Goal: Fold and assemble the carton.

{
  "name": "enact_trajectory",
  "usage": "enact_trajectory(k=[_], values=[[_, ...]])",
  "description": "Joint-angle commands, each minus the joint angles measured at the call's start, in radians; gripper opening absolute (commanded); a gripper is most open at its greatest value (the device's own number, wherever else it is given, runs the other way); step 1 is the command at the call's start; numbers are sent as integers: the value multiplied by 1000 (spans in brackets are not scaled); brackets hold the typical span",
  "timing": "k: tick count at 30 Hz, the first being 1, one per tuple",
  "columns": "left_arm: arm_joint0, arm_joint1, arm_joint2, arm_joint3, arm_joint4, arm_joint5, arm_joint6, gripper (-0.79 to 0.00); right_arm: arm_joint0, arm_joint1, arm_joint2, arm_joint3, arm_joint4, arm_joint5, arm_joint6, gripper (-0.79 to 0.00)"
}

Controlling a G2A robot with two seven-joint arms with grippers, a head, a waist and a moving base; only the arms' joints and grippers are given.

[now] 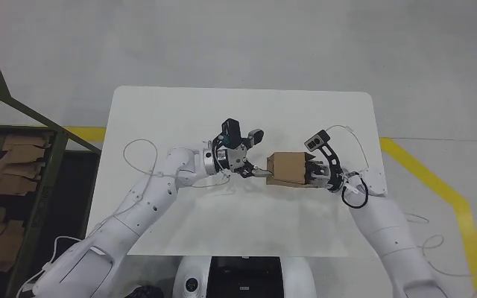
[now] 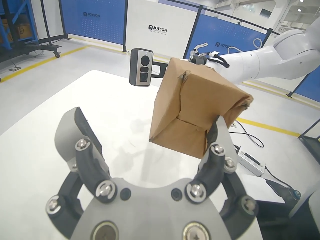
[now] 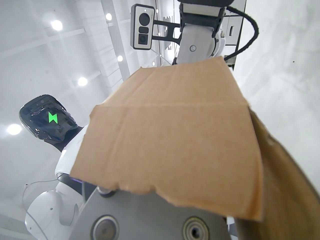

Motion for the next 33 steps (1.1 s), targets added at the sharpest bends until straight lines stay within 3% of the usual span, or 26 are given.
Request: enact_trajectory(k=[1,33], values=[[-1,-3,0,0,-6,6,-7,0,-1,-1,-2,-4,0,1,1,-785],[-29,-45,26,21,-52,13,-79,0,-1,-7,-23,-7,-11,-1,-1,-785]])
